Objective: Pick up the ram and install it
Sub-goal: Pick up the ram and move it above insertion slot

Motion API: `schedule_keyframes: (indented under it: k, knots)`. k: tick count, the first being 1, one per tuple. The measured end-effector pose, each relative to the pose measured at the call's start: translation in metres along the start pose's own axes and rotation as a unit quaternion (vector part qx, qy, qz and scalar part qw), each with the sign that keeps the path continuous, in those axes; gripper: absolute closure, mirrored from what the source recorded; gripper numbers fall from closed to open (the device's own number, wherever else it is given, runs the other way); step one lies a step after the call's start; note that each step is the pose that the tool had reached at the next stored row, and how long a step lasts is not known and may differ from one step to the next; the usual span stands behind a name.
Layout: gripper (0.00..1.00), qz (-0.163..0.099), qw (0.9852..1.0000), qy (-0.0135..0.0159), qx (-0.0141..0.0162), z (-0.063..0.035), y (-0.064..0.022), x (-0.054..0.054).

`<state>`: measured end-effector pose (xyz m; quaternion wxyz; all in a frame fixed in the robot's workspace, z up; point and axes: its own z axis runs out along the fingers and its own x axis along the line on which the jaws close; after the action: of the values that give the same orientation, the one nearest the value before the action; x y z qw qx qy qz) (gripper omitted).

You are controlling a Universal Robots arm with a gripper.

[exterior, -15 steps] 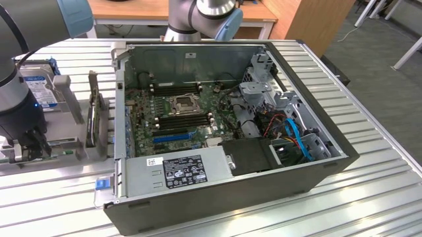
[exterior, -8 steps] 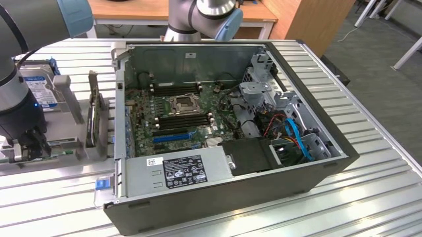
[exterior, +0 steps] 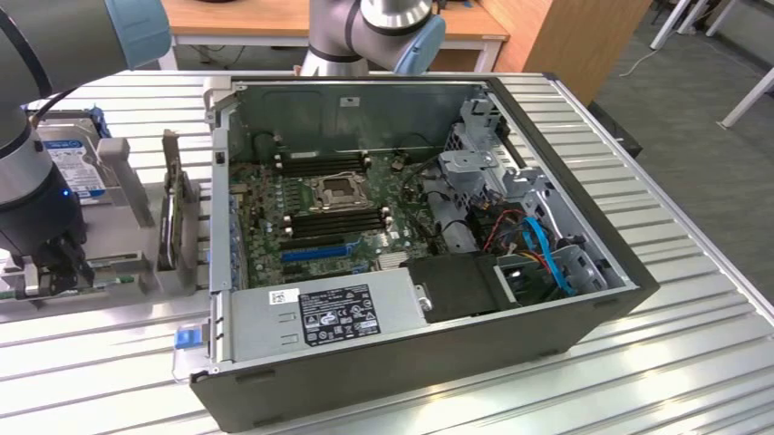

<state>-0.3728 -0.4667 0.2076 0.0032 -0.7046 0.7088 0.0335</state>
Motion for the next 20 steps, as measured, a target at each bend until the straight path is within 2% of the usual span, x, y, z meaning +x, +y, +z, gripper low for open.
schedule_keyframes:
  k: [9,20]
  knots:
    - [0.88,0.0,1.0,0.0,0.0,-0.0045,0.0002,0.0]
    - [0.88,0.0,1.0,0.0,0.0,-0.0243,0.0011,-0.001]
